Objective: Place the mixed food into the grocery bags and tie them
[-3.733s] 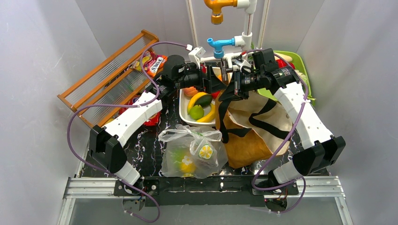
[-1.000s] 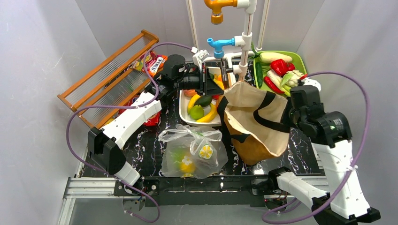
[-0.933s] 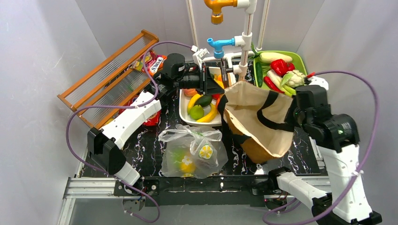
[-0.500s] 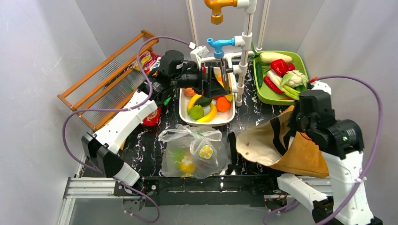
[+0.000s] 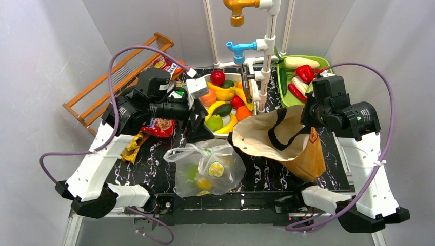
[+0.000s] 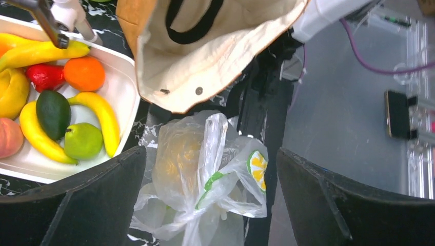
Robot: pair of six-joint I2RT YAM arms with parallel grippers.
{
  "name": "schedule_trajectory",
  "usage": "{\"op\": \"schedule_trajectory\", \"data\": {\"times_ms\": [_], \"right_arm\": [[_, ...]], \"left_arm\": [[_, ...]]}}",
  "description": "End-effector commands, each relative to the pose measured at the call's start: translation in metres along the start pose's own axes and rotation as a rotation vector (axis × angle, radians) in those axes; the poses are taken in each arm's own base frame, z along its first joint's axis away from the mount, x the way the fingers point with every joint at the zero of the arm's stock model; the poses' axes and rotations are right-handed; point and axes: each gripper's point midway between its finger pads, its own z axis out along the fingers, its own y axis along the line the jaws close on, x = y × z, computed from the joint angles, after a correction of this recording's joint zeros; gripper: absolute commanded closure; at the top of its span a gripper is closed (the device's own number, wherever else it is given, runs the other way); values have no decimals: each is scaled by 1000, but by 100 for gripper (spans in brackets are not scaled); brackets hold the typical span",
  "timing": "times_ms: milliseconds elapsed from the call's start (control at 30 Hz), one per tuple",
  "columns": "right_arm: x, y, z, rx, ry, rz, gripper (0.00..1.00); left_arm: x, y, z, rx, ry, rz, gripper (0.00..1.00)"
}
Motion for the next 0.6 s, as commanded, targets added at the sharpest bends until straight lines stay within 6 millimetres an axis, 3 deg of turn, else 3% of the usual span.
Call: {"op": "schedule_trajectory", "data": {"times_ms": [0, 267, 567], "right_arm": [[5, 1, -2, -43, -32, -6, 99], [66, 6, 30, -73, 175, -15, 99], [77, 6, 36, -77, 205, -12, 99]], "left_arm": [[30, -21, -5, 115, 109, 119, 2], [72, -20, 8, 153, 269, 191, 2], [97, -22, 14, 172, 384, 163, 2]]}}
